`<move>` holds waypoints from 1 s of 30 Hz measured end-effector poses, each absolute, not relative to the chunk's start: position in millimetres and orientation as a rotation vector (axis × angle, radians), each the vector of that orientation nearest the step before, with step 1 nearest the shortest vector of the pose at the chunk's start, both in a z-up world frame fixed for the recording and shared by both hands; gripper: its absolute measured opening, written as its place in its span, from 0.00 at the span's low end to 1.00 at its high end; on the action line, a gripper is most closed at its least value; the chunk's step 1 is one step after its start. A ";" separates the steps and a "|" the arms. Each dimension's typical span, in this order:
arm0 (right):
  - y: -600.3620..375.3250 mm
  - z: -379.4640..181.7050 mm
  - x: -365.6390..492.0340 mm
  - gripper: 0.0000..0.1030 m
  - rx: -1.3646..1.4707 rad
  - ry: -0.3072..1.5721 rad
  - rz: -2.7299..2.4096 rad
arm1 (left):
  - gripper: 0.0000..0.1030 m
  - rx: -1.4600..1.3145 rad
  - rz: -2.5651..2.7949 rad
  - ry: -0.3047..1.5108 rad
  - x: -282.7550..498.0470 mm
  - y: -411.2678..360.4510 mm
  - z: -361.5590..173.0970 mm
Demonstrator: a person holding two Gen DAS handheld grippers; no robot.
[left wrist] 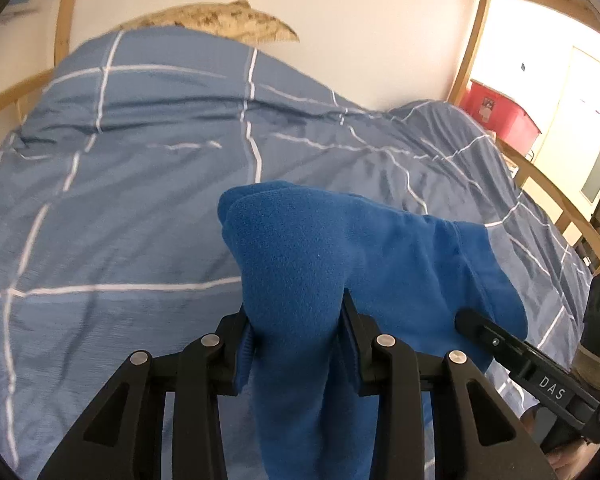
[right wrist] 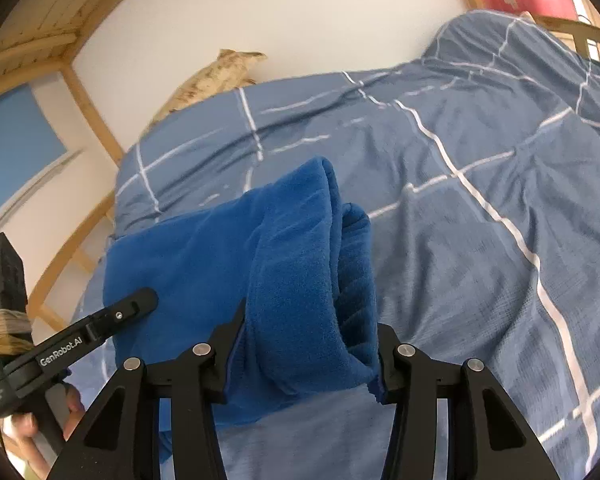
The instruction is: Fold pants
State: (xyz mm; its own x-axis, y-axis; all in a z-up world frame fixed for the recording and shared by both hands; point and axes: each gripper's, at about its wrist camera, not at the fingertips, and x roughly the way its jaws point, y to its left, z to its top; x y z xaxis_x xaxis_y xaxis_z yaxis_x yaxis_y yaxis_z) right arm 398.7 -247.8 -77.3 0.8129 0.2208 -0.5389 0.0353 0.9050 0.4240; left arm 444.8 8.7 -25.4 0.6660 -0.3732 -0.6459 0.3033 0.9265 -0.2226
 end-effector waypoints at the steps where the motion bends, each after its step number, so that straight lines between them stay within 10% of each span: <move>1: -244.6 -73.7 397.1 0.47 0.433 0.613 0.107 | 0.35 -0.097 -0.380 0.743 441.2 13.3 -21.9; 30: 9.4 -89.2 353.4 0.47 0.405 0.712 0.337 | 0.35 0.039 -0.154 0.820 383.5 258.9 -41.3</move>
